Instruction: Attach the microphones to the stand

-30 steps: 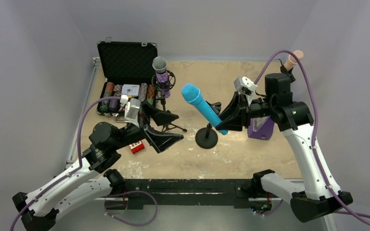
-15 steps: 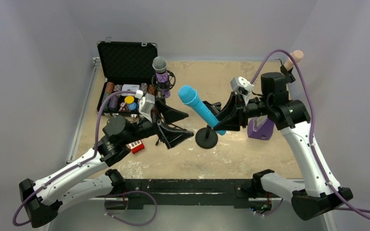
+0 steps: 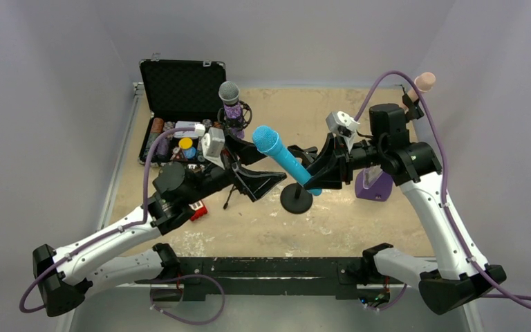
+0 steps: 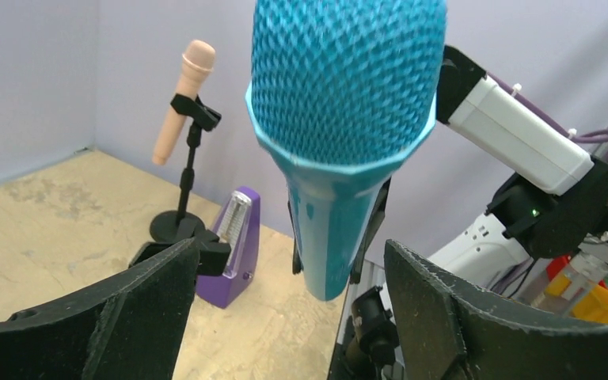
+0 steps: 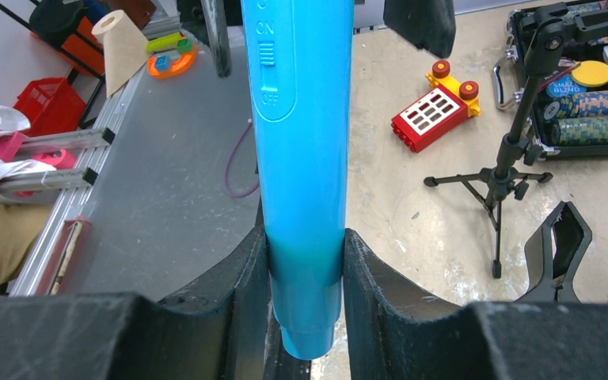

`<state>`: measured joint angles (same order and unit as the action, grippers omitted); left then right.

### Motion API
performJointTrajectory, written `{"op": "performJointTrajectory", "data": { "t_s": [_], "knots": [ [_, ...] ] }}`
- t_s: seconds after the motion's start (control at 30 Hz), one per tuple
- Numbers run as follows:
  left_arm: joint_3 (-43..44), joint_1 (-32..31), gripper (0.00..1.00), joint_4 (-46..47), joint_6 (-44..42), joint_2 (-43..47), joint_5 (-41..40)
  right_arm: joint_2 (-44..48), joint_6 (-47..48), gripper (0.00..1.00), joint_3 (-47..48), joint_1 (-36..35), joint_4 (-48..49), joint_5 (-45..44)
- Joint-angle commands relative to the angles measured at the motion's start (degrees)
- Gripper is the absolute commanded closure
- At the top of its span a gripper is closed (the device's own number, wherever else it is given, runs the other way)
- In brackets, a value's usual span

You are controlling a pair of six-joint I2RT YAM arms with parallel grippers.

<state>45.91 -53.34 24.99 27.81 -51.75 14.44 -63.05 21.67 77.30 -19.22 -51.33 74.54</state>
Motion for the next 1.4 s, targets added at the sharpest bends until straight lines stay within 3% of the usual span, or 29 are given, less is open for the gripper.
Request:
{"op": "performJointTrajectory", "data": {
  "t_s": [0.0, 0.37, 0.53, 0.63, 0.73, 0.77, 0.83, 0.93, 1.0, 1.13, 1.37],
  "knots": [
    [4.0, -0.3, 0.12, 5.1, -3.5, -0.1, -3.8, 0.0, -0.3, 1.0, -0.1, -0.6, 1.8, 1.0],
    [5.6, -0.3, 0.21, 8.1, -2.8, -2.4, -3.0, -0.8, 0.4, 1.0, -0.1, -1.7, 1.2, 0.5],
    [5.5, -0.3, 0.33, 8.9, -2.4, -2.9, -2.5, -1.3, 0.4, 1.0, -0.1, -2.2, 1.1, 0.6],
    [5.4, -0.3, 0.52, 9.1, -2.3, -3.0, -1.9, -1.5, 0.7, 1.0, -0.1, -2.5, 0.9, 0.6],
    [5.2, -0.3, 0.98, 8.7, -2.2, -2.5, -1.3, -1.7, 1.1, 1.0, 0.0, -2.8, 0.4, 0.8],
    [4.9, -0.2, 1.0, 8.3, -2.1, -2.0, -1.1, -1.7, 1.4, 0.98, 0.1, -2.8, 0.2, 0.9],
    [3.8, -0.2, 1.0, 7.9, -2.0, -0.8, -1.2, -1.5, 2.3, 0.82, 0.0, -2.8, -0.7, 1.0],
    [1.7, -0.2, 1.0, 6.7, -1.9, 2.7, -0.8, -0.5, 3.8, 0.49, -0.7, -2.8, -1.3, 0.1],
    [0.5, -0.1, 1.0, 4.1, -2.0, 5.3, -0.1, 0.3, 4.7, 0.37, -1.3, -2.8, -1.5, -0.7],
    [-0.5, -0.1, 1.0, -4.0, -2.8, 10.7, 0.8, 1.4, 7.4, 0.25, -2.1, -2.7, -2.5, -3.1],
    [0.1, 0.0, 1.0, -24.3, -7.8, 19.7, 2.1, 3.6, 15.1, 0.19, -3.2, -2.5, -5.2, -9.3]
  ]
}}
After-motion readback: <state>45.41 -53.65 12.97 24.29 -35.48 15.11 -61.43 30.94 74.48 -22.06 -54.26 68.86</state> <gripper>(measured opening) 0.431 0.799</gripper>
